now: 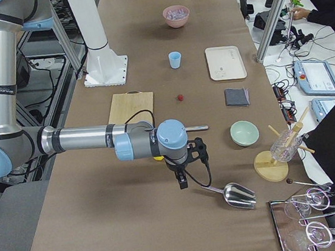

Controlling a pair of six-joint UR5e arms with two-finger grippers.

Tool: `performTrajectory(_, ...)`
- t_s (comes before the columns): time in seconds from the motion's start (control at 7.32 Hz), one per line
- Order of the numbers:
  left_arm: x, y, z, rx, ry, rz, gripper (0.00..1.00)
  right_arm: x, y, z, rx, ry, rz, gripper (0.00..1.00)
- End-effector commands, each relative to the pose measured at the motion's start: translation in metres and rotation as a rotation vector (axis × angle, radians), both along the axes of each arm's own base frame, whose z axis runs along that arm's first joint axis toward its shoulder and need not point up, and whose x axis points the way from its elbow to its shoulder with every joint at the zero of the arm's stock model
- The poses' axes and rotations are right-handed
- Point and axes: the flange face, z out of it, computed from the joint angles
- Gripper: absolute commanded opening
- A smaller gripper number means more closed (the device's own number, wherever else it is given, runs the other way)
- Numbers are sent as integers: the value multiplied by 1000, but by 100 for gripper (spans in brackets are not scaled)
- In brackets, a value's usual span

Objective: Mash ice and strawberries in cup

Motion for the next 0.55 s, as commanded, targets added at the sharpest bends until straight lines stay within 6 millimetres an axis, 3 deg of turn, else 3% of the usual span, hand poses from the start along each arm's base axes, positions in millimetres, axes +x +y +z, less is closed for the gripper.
performTrajectory(0.0,1,0,-2,1,11,1,97,0,0,-1,0,-6,0,100)
performTrajectory(0.14,2,-4,-16,-34,36,-52,98,-2,0,-3,3,-19,-4,100)
performTrajectory(0.41,72,-11,-63,-109,89,-75,98,-3,0,-3,4,-38,-5,100)
